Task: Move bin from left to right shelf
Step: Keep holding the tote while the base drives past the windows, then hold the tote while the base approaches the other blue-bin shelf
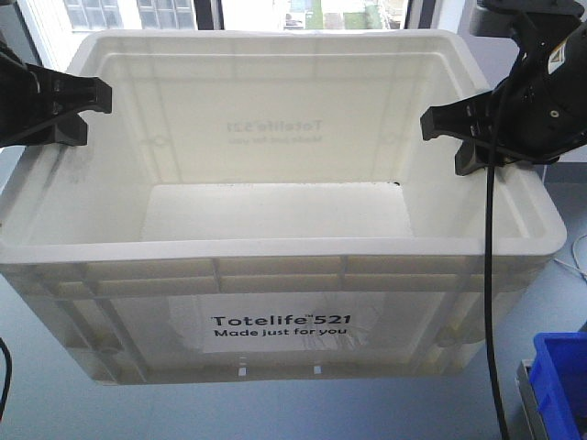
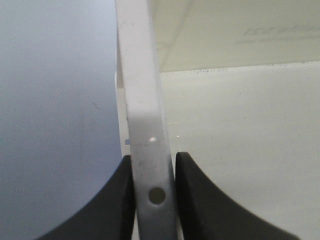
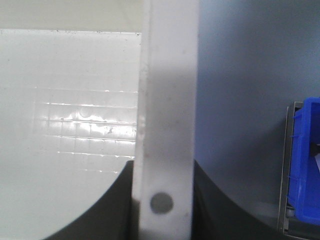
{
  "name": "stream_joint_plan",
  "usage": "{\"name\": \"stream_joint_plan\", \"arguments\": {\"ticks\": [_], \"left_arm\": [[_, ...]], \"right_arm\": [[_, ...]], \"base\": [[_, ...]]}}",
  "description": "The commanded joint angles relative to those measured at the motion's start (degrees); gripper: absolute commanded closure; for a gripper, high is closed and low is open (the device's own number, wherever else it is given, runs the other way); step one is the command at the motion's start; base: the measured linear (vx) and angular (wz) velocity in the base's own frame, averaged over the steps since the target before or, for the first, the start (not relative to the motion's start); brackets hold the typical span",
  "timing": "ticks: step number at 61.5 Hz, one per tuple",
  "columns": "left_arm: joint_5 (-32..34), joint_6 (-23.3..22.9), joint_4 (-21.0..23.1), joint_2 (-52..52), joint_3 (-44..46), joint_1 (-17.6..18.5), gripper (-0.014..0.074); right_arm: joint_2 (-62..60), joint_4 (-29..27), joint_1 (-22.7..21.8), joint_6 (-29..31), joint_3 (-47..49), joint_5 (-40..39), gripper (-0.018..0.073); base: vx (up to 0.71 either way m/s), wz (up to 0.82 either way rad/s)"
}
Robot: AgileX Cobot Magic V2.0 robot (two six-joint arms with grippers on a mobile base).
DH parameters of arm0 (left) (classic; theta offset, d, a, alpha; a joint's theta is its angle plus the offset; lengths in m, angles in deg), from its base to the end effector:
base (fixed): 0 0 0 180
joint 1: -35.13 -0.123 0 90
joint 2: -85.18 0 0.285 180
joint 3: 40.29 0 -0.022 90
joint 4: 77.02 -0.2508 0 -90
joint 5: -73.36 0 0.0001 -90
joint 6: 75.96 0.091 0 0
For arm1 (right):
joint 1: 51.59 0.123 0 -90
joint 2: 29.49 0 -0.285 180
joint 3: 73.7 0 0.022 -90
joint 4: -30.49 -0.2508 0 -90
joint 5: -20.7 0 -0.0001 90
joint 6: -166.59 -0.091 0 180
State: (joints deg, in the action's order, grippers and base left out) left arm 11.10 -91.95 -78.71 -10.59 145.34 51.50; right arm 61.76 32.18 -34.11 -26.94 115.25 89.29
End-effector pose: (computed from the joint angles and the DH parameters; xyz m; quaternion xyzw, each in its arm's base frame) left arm 0.2599 -0.0739 0.4071 0.0052 0.9421 -0.0793 0.3257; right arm 0.2831 0.0865 0.3838 -0.0351 0.9672 0.0531 0.2461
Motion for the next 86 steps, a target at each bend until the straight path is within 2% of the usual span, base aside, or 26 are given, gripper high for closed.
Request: {"name": "stream_joint_plan", "arguments": {"ticks": [1, 37, 86], "left_arm": [[4.7, 0.7, -4.0, -2.4, 1.9, -0.2, 0.0602], [4.7, 0.7, -4.0, -2.4, 1.9, -0.2, 0.0602], [4.7, 0.7, -4.0, -2.4, 1.9, -0.2, 0.0602]], "right_arm": [[-3.2, 2.7, -0.4, 1.1, 2.1, -4.3, 0.0509], [-3.2, 2.7, -0.4, 1.1, 2.1, -4.3, 0.0509], [-3.2, 2.7, -0.4, 1.1, 2.1, -4.3, 0.0509]], "base": [[0.14, 0.25], [0.11, 0.37], [0.14, 0.53]]}}
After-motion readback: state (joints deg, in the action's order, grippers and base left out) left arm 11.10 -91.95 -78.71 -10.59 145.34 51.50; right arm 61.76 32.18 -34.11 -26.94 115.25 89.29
